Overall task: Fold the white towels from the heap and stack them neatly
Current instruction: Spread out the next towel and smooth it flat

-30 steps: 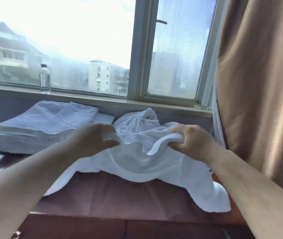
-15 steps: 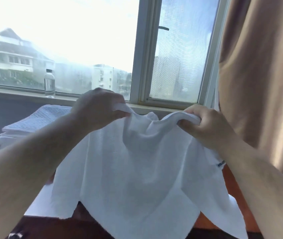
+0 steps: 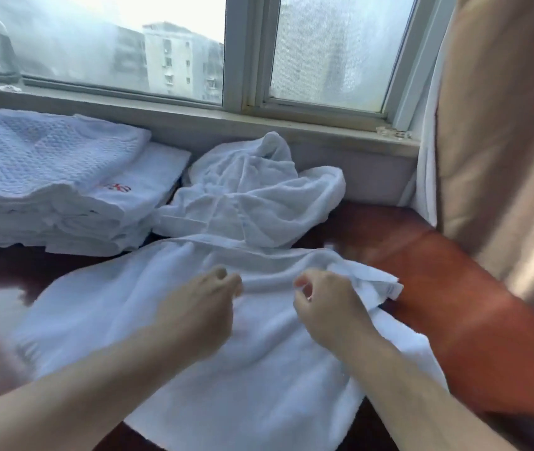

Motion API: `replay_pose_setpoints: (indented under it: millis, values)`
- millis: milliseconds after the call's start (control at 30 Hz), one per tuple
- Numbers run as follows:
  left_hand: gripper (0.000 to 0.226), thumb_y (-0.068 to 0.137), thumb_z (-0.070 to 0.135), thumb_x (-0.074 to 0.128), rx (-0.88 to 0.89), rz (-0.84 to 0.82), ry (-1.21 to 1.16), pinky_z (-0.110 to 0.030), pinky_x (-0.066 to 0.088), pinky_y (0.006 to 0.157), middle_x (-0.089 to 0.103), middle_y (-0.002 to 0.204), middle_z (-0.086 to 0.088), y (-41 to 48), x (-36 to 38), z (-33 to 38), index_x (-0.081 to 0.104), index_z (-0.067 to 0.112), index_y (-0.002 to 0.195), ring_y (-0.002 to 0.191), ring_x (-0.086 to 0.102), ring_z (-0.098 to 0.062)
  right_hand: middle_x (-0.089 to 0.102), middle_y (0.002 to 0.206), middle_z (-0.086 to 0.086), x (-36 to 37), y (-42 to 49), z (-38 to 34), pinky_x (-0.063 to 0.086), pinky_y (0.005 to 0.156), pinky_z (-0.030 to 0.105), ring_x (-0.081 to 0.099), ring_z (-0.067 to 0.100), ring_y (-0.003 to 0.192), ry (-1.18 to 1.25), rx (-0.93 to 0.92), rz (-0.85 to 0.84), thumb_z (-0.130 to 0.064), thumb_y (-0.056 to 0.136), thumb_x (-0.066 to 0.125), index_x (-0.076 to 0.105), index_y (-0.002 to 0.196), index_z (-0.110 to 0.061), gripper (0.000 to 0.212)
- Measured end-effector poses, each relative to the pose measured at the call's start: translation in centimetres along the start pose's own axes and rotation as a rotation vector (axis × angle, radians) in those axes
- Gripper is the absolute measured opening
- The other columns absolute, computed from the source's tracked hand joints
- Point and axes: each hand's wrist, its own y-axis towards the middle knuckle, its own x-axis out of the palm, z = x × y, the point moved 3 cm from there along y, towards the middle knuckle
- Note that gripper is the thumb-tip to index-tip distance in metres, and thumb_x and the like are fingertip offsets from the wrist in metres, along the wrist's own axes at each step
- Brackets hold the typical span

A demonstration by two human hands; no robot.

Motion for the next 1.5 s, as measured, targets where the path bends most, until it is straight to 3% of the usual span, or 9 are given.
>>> replay_pose_setpoints:
  millis: [200, 400, 633, 800, 1000, 1100, 1300, 1367, 1500]
  values:
    - [0.049, 0.099, 0.044, 0.025, -0.143, -0.150, 0.164, -0.044, 0.027, 0.113, 0.024, 0.156, 0.002, -1.9, 2.7, -2.7, 0.028, 0.032, 0.147, 0.140, 0.027, -0.024, 0.041, 0.141, 0.016, 4.9, -2.1, 0.3, 0.023, 0.113, 0.039, 0.033, 0.033, 0.131, -0.295, 0.157, -0.089, -0.035, 0.099, 0.032, 0.050, 0.125, -0.010, 0.040]
    - [0.056, 0.099, 0.044, 0.018, -0.180, -0.267, 0.135, -0.055, 0.008, 0.120, 0.004, 0.166, -0.004, -1.2, 3.0, -2.8, 0.013, 0.031, 0.153, 0.152, 0.005, -0.024, 0.015, 0.162, 0.027, -0.5, 1.0, 3.8, 0.009, 0.121, 0.057, 0.009, 0.045, 0.150, -0.626, 0.474, -0.020, -0.029, 0.102, 0.031, 0.031, 0.151, 0.000, 0.057]
    - [0.039, 0.099, 0.019, 0.045, -0.196, -0.019, -0.283, -0.030, 0.036, 0.103, 0.051, 0.137, 0.012, -1.3, -1.1, -4.2, 0.053, 0.036, 0.133, 0.131, 0.044, -0.015, 0.062, 0.122, 0.004, 4.6, -0.1, -4.8, 0.043, 0.098, 0.036, 0.049, 0.026, 0.117, -0.089, -0.177, -0.016, -0.012, 0.092, 0.044, 0.064, 0.120, -0.014, 0.035]
    - [0.023, 0.090, 0.023, 0.059, -0.256, 0.287, -0.128, -0.041, 0.040, 0.095, 0.059, 0.106, 0.010, -4.2, -6.4, -11.2, 0.064, 0.032, 0.110, 0.109, 0.050, -0.022, 0.065, 0.123, 0.002, 7.4, 0.8, -11.9, 0.042, 0.101, 0.030, 0.052, 0.021, 0.120, 0.131, -0.390, -0.093, -0.016, 0.096, 0.050, 0.068, 0.122, -0.017, 0.032]
    - [0.053, 0.081, 0.059, 0.067, -0.559, -0.248, -0.223, -0.029, 0.044, 0.094, 0.051, 0.121, 0.010, -7.1, -6.1, -20.2, 0.057, 0.032, 0.126, 0.108, 0.055, -0.011, 0.063, 0.119, -0.002, 11.0, 2.7, -17.3, 0.043, 0.098, 0.032, 0.053, 0.016, 0.117, 0.156, -0.468, -0.289, -0.027, 0.099, 0.050, 0.070, 0.115, -0.021, 0.027]
    - [0.014, 0.085, 0.050, 0.069, -0.428, -0.174, -0.209, -0.017, 0.038, 0.069, 0.052, 0.104, 0.015, -7.2, -5.3, -20.4, 0.063, 0.038, 0.084, 0.085, 0.054, -0.002, 0.059, 0.127, -0.007, 12.5, 2.6, -16.7, 0.038, 0.103, 0.026, 0.049, 0.011, 0.121, 0.179, -0.464, -0.306, -0.032, 0.100, 0.050, 0.066, 0.122, -0.024, 0.028]
    - [0.014, 0.091, 0.037, 0.068, -0.517, 0.111, -0.507, -0.022, 0.041, 0.067, 0.063, 0.093, 0.009, -6.1, -5.1, -20.9, 0.058, 0.027, 0.091, 0.089, 0.059, -0.013, 0.062, 0.111, -0.015, 12.1, 3.0, -14.3, 0.030, 0.087, -0.001, 0.051, -0.009, 0.103, 0.376, -0.433, -0.150, -0.022, 0.100, 0.054, 0.068, 0.111, -0.028, 0.019]
    - [0.035, 0.077, 0.049, 0.079, -0.639, 0.015, -0.660, -0.023, 0.048, 0.068, 0.066, 0.099, 0.011, -6.0, -5.0, -20.5, 0.058, 0.030, 0.098, 0.093, 0.063, -0.010, 0.060, 0.107, -0.018, 12.2, 3.0, -14.4, 0.033, 0.085, 0.001, 0.052, -0.009, 0.101, 0.369, -0.450, -0.130, -0.025, 0.099, 0.055, 0.067, 0.113, -0.028, 0.019]
    - [0.010, 0.081, 0.044, 0.075, -0.567, -0.248, -0.605, -0.043, 0.062, 0.080, 0.077, 0.088, 0.003, -5.7, -5.8, -19.7, 0.078, 0.034, 0.082, 0.086, 0.073, -0.024, 0.060, 0.106, -0.013, 12.5, 3.1, -14.5, 0.039, 0.085, 0.010, 0.054, 0.000, 0.099, 0.303, -0.473, -0.139, -0.023, 0.098, 0.055, 0.065, 0.121, -0.027, 0.025]
